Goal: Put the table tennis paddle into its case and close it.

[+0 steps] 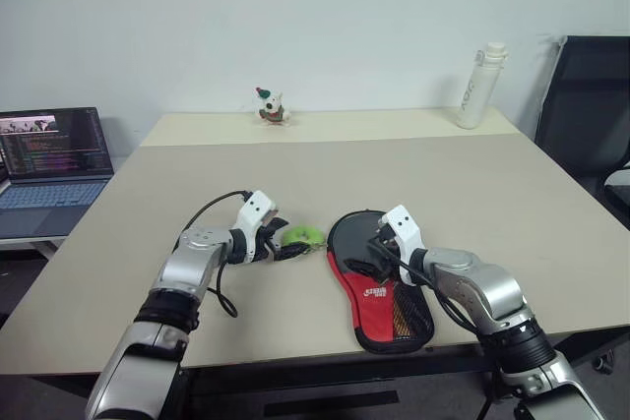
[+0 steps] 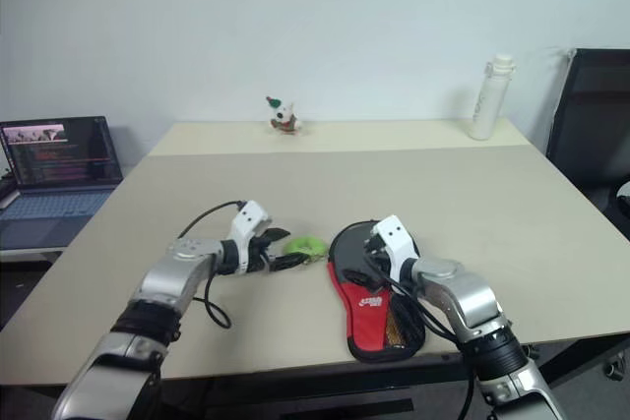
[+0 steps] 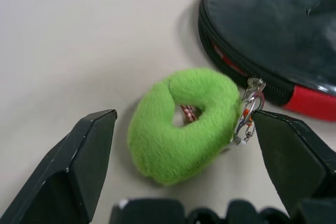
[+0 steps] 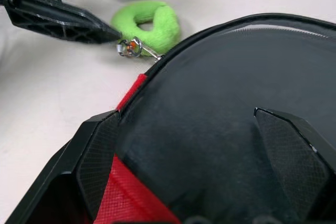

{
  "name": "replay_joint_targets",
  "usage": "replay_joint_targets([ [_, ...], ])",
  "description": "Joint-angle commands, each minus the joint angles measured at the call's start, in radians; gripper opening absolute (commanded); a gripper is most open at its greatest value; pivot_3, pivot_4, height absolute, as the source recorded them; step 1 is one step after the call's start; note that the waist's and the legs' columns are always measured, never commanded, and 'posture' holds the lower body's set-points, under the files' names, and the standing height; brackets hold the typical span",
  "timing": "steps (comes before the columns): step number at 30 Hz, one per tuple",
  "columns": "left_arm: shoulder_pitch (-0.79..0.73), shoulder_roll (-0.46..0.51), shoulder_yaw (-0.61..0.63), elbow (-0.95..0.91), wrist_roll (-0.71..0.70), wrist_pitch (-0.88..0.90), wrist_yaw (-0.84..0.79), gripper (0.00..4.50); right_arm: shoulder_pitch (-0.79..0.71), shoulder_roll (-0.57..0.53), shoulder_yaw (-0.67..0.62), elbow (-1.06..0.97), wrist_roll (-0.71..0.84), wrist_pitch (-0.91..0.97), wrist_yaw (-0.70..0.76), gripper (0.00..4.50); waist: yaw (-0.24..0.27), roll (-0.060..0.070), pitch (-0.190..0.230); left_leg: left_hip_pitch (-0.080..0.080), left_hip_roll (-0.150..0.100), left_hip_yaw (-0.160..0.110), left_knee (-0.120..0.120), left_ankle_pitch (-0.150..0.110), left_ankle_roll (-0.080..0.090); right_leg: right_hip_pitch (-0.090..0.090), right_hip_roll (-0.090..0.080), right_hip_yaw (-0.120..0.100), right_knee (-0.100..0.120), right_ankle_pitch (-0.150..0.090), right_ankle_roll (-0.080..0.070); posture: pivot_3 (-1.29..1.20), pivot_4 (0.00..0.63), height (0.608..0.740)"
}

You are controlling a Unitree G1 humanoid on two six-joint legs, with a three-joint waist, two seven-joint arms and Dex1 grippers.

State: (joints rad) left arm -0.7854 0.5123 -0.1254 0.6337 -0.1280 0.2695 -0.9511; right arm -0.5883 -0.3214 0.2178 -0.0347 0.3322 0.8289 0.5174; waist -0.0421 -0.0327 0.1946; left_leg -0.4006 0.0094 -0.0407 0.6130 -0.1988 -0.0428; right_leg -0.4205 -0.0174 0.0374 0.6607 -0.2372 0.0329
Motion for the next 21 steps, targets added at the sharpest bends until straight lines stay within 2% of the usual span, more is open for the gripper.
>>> replay_joint_targets([
  [1,-0.096,-0.019,-0.026,0.147,0.062,-0.100,-0.011,4.47,-0.005,0.017,-0.005,-0.025,-0.012,-0.020,-0.001,4.50,0.000,0.000,0.000,0.000,0.000,0.000,0.000,0.000,0.000,0.000,0.000,0.000,0.000,0.000,0.000,0.00,0.150,0.740],
  [8,-0.179,-0.063,-0.075,0.399,0.168,-0.234,-0.016,4.47,-0.002,0.038,-0.017,-0.028,-0.030,-0.015,-0.013,4.50,0.001,0.000,0.000,0.000,0.000,0.000,0.000,0.000,0.000,0.000,0.000,0.000,0.001,0.000,0.000,0.00,0.150,0.740],
  [16,-0.168,-0.018,-0.045,0.413,0.161,-0.337,-0.118,4.47,0.005,0.043,-0.028,-0.044,-0.036,-0.006,-0.023,4.50,-0.001,-0.002,-0.002,0.001,0.000,0.000,0.002,0.000,0.000,0.001,0.000,0.000,0.002,0.000,0.001,0.00,0.150,0.740],
  [21,-0.183,0.019,-0.004,0.454,0.154,-0.341,-0.094,4.47,0.006,0.043,-0.027,-0.040,-0.037,-0.009,-0.022,4.50,-0.009,-0.002,-0.001,0.000,0.000,0.000,0.001,0.000,0.000,0.000,0.000,0.000,0.002,0.000,0.001,0.00,0.150,0.740],
])
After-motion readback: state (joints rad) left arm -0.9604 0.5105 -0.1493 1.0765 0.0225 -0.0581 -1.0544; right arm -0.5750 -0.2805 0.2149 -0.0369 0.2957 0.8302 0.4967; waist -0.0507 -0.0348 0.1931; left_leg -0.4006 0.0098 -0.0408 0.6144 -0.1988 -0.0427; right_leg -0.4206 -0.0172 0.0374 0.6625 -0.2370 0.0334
